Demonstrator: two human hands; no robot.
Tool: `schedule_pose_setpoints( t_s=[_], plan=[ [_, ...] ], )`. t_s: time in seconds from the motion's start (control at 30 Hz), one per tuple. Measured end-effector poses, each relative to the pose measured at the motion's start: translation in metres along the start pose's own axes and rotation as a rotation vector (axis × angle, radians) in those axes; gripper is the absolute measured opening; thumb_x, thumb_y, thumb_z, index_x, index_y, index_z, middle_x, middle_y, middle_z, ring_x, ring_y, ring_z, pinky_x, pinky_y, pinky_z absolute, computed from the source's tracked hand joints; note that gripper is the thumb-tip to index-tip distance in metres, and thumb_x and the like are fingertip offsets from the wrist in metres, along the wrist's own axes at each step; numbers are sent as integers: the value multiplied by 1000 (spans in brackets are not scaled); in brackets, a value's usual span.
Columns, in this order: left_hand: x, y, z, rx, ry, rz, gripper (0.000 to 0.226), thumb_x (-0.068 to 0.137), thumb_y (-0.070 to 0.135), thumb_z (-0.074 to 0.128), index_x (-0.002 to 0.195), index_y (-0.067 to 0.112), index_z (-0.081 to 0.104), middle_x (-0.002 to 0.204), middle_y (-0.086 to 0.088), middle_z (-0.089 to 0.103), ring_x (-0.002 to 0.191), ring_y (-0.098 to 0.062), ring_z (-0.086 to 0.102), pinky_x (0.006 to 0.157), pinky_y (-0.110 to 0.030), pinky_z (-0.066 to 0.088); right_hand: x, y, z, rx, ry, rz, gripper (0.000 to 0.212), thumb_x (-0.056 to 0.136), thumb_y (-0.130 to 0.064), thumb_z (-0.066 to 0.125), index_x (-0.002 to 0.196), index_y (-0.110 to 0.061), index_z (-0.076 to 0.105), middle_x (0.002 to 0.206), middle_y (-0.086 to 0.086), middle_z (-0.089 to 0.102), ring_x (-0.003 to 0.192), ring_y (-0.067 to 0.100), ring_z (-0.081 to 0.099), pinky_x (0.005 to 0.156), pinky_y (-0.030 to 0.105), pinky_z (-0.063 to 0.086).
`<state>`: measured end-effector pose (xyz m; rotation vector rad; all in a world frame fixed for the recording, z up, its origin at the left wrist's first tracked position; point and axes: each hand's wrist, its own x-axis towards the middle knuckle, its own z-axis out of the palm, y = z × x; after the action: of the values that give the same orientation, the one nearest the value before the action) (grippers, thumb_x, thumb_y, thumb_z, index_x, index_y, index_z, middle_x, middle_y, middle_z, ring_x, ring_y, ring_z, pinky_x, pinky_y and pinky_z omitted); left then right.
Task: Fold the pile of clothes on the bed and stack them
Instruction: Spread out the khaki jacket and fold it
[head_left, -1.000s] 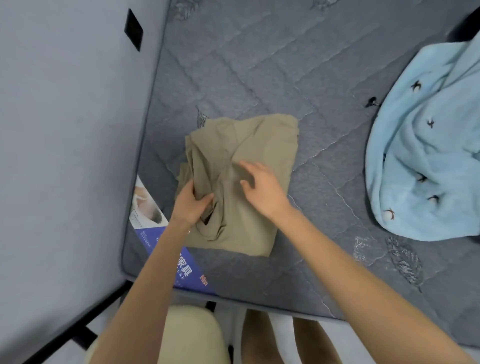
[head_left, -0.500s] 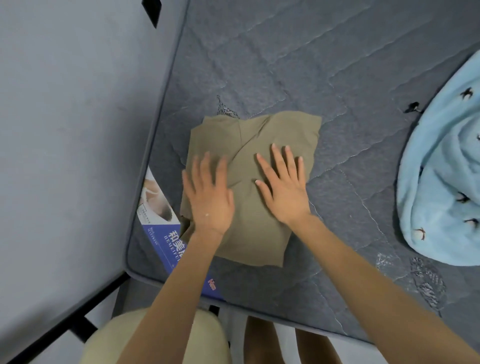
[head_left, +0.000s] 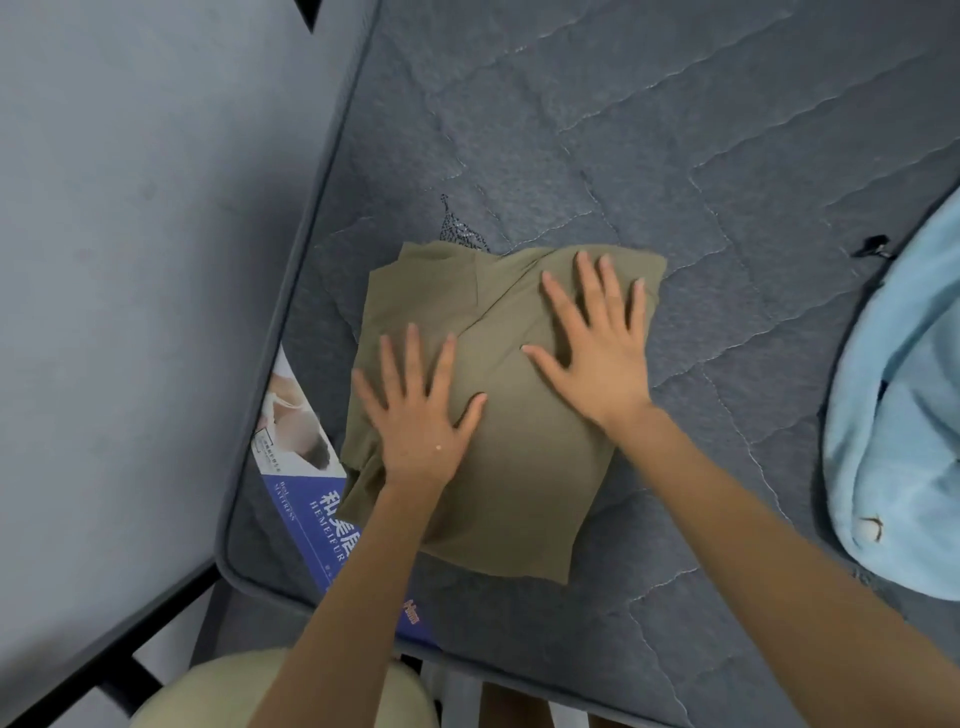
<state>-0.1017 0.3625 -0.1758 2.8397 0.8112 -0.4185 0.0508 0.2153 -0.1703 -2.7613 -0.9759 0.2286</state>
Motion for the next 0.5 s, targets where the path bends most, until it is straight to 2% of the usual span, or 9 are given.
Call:
schedule_pose_setpoints(
  t_s=[0.07, 0.1, 0.17, 0.23, 0.33, 0.4, 0.5],
  plan=[
    [-14, -15, -8, -144, -24, -258, 81, 90, 67, 35, 153, 25, 6, 158, -13, 13, 145, -35, 14, 113, -56, 4, 25, 16, -19, 4, -16, 101, 87, 82, -70, 46, 153, -29, 18, 161, 11, 6, 148, 33, -3, 112, 47, -19],
    [-19, -20, -13, -240, -47, -383, 86, 89, 66, 40, 153, 20, 4, 157, -15, 16, 143, -34, 17, 114, -55, 12, 37, 23, -27, 15, -66, 139, 92, 79, -72, 48, 154, -30, 13, 161, 10, 7, 148, 32, -2, 114, 48, -17],
    [-22, -25, -26, -359, -38, -493, 87, 87, 58, 52, 149, 8, 18, 148, -18, 31, 135, -36, 30, 106, -53, 29, 53, 32, -39, 87, -227, 175, 100, 76, -70, 57, 154, -32, 7, 158, 7, 23, 145, 30, 17, 117, 51, 5],
    [-15, -24, -36, -423, -30, -499, 74, 85, 53, 59, 138, 6, 36, 136, -17, 43, 123, -35, 41, 97, -50, 38, 58, 37, -45, 152, -336, 200, 100, 75, -65, 65, 152, -34, 10, 150, 5, 36, 136, 31, 33, 110, 50, 24],
    [2, -18, -46, -611, -133, -566, 64, 83, 53, 61, 124, 7, 44, 122, -13, 53, 112, -33, 52, 91, -46, 44, 54, 37, -51, 242, -383, 262, 86, 72, -59, 72, 145, -31, 36, 139, 6, 48, 128, 31, 44, 103, 44, 36],
    [9, -13, -51, -641, -196, -570, 67, 80, 54, 64, 121, 7, 42, 120, -14, 55, 109, -35, 54, 89, -45, 46, 49, 40, -53, 296, -412, 291, 65, 72, -55, 75, 126, -24, 57, 121, 6, 61, 115, 28, 55, 91, 37, 44],
    [12, -10, -56, -669, -260, -580, 71, 79, 50, 69, 126, 5, 42, 125, -15, 54, 113, -35, 53, 90, -41, 44, 36, 45, -56, 383, -522, 311, 44, 74, -45, 77, 108, -18, 69, 104, 6, 69, 102, 25, 61, 79, 31, 45]
  ],
)
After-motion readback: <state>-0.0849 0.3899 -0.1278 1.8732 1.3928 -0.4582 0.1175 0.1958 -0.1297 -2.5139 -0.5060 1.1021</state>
